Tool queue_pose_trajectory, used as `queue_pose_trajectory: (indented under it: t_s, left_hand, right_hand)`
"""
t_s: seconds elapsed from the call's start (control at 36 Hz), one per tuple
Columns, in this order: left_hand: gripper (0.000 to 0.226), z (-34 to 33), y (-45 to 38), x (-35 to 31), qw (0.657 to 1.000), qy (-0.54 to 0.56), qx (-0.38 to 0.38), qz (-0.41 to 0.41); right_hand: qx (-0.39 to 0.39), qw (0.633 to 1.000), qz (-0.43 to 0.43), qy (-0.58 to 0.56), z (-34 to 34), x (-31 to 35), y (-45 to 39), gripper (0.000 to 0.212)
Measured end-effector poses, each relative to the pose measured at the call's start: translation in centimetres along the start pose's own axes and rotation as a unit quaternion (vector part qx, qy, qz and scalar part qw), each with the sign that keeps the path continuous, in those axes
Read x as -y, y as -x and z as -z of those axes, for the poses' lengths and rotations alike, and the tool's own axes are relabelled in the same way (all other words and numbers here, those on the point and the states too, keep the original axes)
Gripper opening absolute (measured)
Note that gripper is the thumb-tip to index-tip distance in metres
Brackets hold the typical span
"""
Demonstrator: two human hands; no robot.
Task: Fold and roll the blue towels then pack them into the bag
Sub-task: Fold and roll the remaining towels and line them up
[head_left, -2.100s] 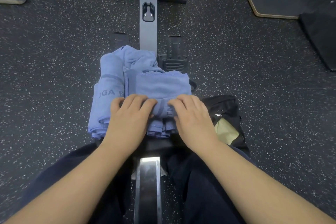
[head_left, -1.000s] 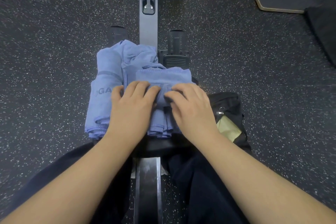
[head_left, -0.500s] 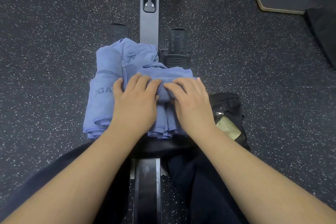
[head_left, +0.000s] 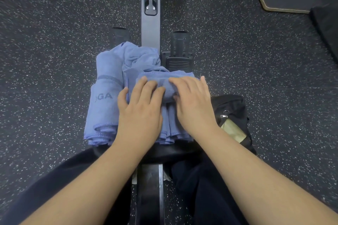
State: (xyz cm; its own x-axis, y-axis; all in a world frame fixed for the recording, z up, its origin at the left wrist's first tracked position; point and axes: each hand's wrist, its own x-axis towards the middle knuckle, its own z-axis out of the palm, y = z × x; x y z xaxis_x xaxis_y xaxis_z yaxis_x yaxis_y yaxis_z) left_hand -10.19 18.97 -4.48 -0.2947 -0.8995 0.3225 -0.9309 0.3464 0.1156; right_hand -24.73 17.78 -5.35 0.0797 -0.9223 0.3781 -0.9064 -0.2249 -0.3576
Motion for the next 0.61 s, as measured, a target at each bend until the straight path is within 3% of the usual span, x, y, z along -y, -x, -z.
queue_pose_trajectory:
  t_s: [0.17, 0.5, 0.61]
  left_hand:
    - [0.053, 0.0, -0.4, 0.3, 0.999, -0.024, 0.025, -0.002]
    - [0.053, 0.3, -1.6, 0.9, 0.998, -0.015, 0.052, -0.031]
    - [0.054, 1.0, -1.5, 1.7, 0.996, 0.024, 0.064, -0.049]
  right_hand:
    - [-0.034, 0.999, 0.012, -0.036, 0.7, 0.1, -0.2, 0.019]
    - [0.031, 0.998, 0.041, 0.032, -0.3, -0.7, -1.0, 0.058]
    - [0.003, 0.998, 0.043, 0.039, -0.6, -0.6, -1.2, 0.036]
